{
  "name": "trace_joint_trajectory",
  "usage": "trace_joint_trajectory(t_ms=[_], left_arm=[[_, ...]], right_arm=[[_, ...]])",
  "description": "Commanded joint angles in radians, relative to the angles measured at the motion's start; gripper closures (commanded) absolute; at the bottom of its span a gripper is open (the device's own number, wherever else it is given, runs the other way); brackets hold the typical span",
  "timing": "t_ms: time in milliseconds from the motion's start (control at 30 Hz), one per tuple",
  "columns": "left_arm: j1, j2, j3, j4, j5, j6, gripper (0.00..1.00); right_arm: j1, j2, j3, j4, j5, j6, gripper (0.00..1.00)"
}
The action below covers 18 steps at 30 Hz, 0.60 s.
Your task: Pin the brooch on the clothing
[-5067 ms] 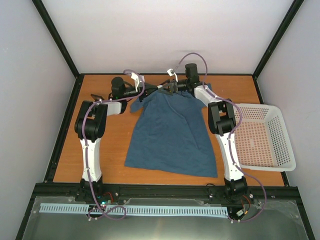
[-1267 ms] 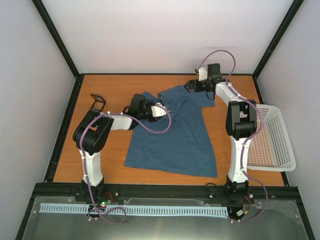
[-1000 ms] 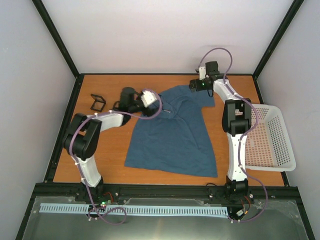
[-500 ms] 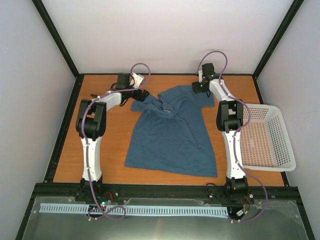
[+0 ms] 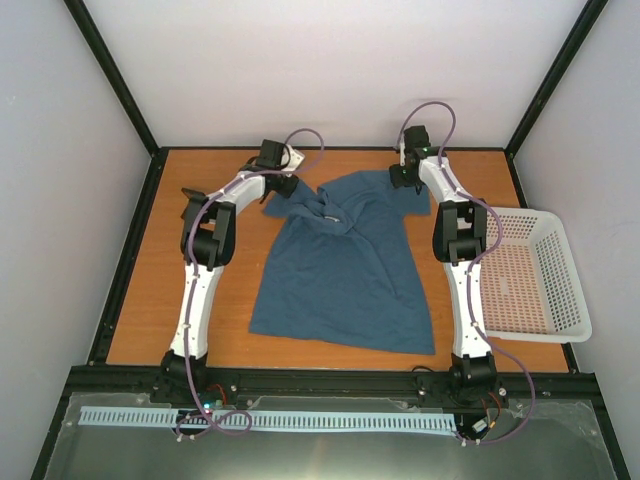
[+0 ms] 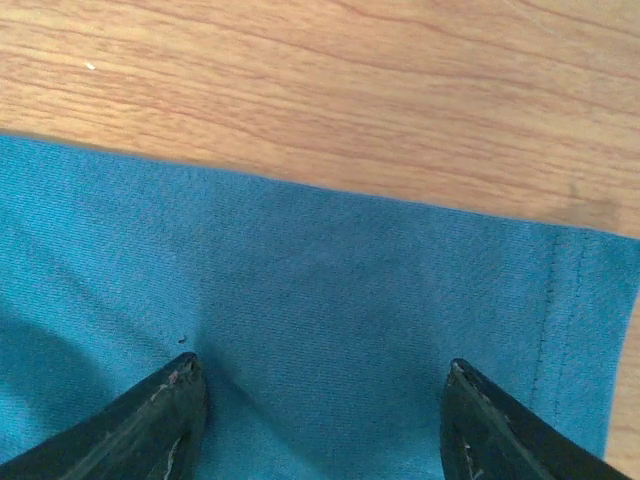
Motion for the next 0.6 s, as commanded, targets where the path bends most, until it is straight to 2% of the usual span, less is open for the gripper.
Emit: trace_joint_trajectory(t_ms=[0, 133, 233, 400, 567], left_arm=[[-0.009, 0.099, 0.022, -0.161, -0.199, 0.038, 0.79], [0.064, 0.141, 0.11, -0.183, -0.323, 0.023, 0.99], [0.135, 0.156, 0.148, -0.153, -0.361, 0.021, 0.99], [0.226, 0.157, 0.174, -0.062, -0.403, 0.045, 0.99], [0.253, 0.186, 0.222, 0.052, -0.411, 0.122, 0.99]], right_arm=[[-0.005, 0.024, 0.019, -0.056, 0.081, 0.003, 0.39], [-0.019, 0.032, 0.023, -0.017, 0.101, 0.027, 0.48], [-0.032, 0.069, 0.066, -0.022, 0.117, 0.038, 0.54], [-0.056, 0.105, 0.096, 0.002, 0.161, 0.033, 0.58], [-0.077, 0.135, 0.121, 0.07, 0.128, 0.027, 0.59]])
